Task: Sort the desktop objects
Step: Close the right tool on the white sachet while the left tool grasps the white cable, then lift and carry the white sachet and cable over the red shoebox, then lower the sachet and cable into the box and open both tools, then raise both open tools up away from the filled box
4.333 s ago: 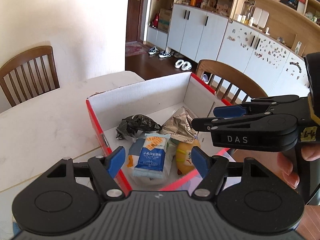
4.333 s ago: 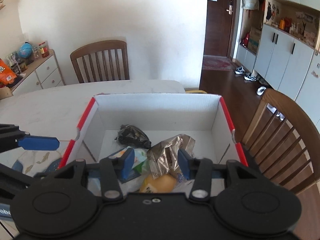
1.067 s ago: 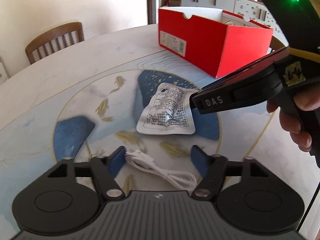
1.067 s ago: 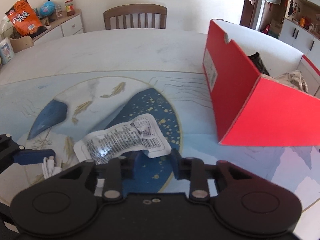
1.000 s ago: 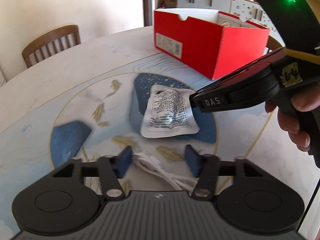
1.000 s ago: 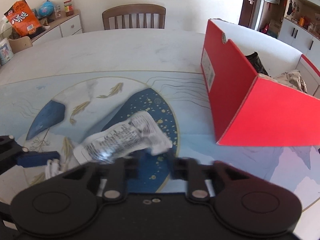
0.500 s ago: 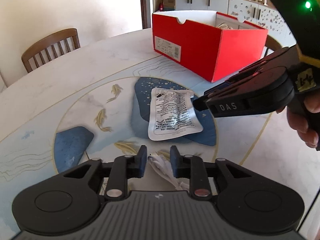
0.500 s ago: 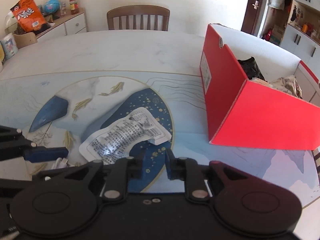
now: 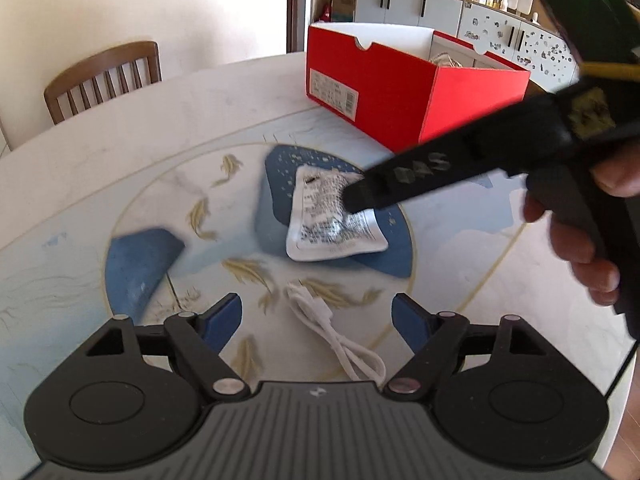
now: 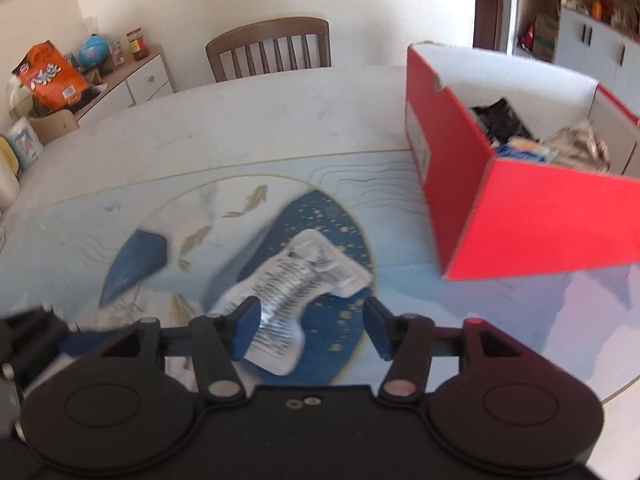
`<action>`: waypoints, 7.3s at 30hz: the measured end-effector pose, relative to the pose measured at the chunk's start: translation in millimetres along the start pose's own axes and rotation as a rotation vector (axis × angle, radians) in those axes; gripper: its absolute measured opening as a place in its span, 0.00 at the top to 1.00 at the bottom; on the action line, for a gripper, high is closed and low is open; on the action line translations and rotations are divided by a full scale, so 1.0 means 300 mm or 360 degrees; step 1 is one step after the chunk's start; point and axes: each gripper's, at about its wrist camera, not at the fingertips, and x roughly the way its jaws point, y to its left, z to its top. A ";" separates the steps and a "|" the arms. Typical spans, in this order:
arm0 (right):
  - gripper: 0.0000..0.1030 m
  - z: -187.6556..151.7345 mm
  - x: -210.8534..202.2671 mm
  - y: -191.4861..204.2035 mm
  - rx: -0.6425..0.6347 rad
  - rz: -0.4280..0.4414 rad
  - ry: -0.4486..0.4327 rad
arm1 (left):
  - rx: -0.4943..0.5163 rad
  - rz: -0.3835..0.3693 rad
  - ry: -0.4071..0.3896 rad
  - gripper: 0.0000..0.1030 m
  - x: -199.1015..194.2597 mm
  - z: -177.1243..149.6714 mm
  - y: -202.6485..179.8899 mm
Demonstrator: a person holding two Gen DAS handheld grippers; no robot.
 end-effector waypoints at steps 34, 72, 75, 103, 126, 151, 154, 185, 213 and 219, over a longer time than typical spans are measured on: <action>0.83 0.082 -0.003 0.033 0.0115 -0.0028 -0.0086 | -0.0025 0.0024 -0.0032 0.80 0.017 0.030 0.018; 0.84 0.162 -0.458 -0.121 0.0191 -0.0074 -0.0423 | -0.0091 -0.0081 -0.0376 0.83 -0.274 0.360 -0.041; 0.84 0.185 -0.471 -0.195 0.0184 -0.0058 -0.0434 | -0.0109 -0.0059 -0.0398 0.83 -0.259 0.423 -0.093; 0.83 0.347 -0.328 -0.832 0.0242 -0.0138 -0.0332 | -0.0197 0.0005 -0.0184 0.83 0.207 0.894 -0.308; 0.84 0.349 -0.062 -0.797 -0.0044 -0.0413 -0.0059 | 0.0167 0.0313 0.0251 0.83 0.563 0.994 -0.371; 0.51 0.341 -0.120 -0.821 -0.0062 -0.0339 -0.0159 | 0.0147 0.0309 0.0229 0.34 0.544 0.960 -0.388; 0.51 0.345 -0.157 -0.829 -0.0050 -0.0281 -0.0173 | 0.0107 0.0280 0.0204 0.34 0.505 0.961 -0.384; 0.45 0.288 -0.349 -0.752 -0.0109 -0.0045 -0.0237 | -0.0062 0.0136 0.0021 0.27 0.190 0.831 -0.448; 0.21 0.158 -0.446 -0.704 -0.0110 -0.0043 -0.0339 | -0.0308 0.0126 -0.0038 0.00 0.045 0.618 -0.444; 0.20 0.137 -0.447 -0.690 -0.0099 -0.0044 -0.0329 | -0.0288 0.0123 -0.0032 0.00 0.036 0.600 -0.460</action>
